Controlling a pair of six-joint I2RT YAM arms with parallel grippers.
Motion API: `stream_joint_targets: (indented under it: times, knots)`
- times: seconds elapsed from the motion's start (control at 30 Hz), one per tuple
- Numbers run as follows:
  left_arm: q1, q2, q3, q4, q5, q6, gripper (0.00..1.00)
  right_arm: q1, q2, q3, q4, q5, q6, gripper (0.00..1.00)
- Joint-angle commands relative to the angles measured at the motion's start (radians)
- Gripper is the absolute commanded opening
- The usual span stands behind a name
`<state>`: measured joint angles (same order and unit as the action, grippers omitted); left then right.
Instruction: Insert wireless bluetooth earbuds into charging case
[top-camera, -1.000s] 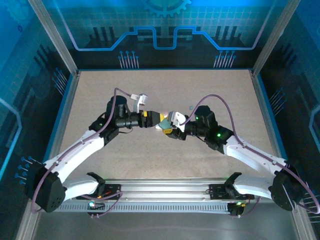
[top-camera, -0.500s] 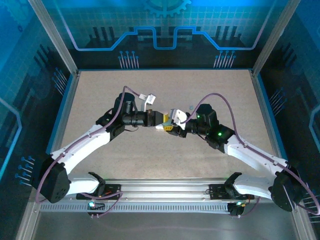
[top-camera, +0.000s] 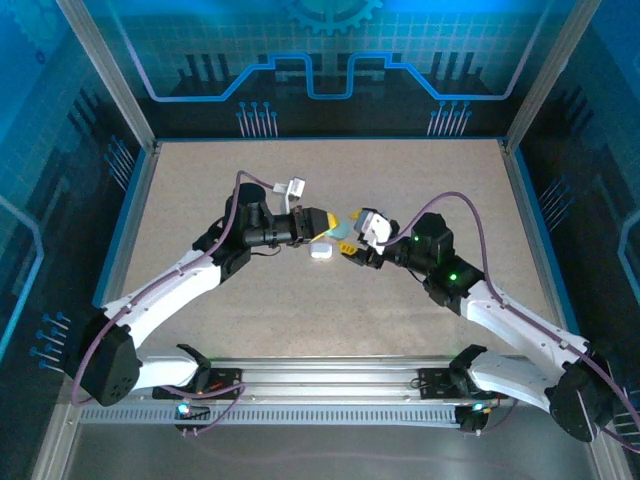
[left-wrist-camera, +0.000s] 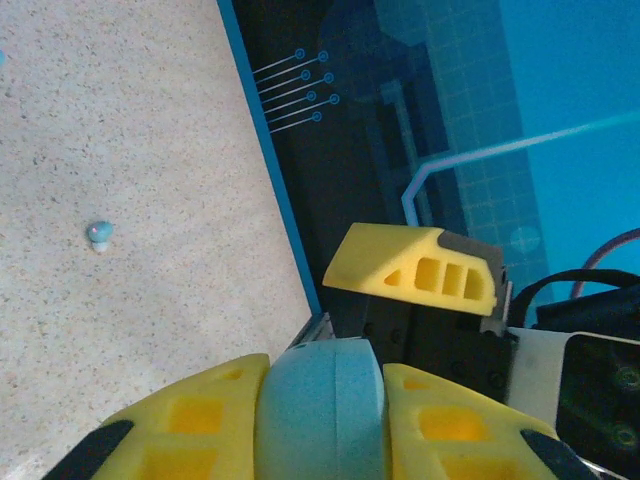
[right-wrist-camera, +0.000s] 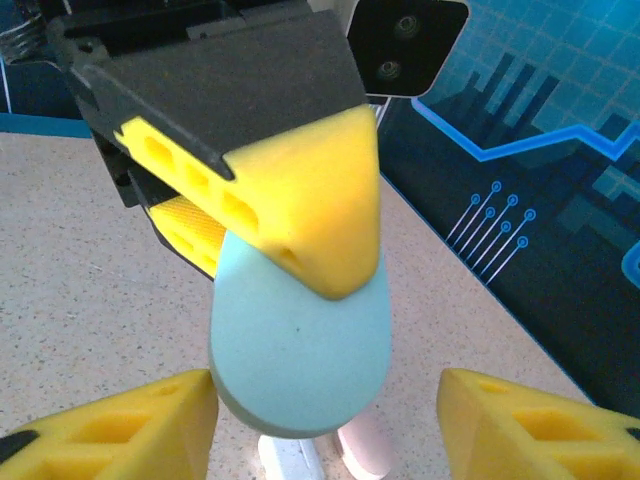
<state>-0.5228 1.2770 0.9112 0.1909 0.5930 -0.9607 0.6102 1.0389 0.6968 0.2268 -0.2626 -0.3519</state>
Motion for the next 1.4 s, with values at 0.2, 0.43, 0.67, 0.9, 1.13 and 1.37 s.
stream_joint_targets:
  times: [0.2, 0.43, 0.67, 0.9, 1.13, 1.37]
  knots:
    - [-0.005, -0.014, -0.020, 0.062, -0.002, -0.076, 0.12, -0.024, 0.016, 0.004, 0.156, -0.094, 0.054, 0.51]
    - [-0.009, -0.016, -0.019, 0.079, 0.008, -0.076, 0.13, -0.031, 0.037, 0.021, 0.131, -0.108, 0.074, 0.48]
    - [-0.011, -0.031, -0.022, 0.084, 0.006, -0.054, 0.21, -0.049, 0.032, 0.025, 0.108, -0.156, 0.103, 0.37]
    - [-0.011, -0.093, -0.029, 0.077, -0.006, 0.184, 0.56, -0.132, 0.055, 0.108, -0.059, -0.441, 0.196, 0.35]
    - [-0.012, -0.221, -0.143, 0.185, 0.056, 0.702, 0.68, -0.179, 0.113, 0.236, -0.206, -0.660, 0.234, 0.34]
    - [-0.019, -0.226, -0.128, 0.138, 0.078, 0.919, 0.70, -0.187, 0.134, 0.284, -0.240, -0.730, 0.242, 0.35]
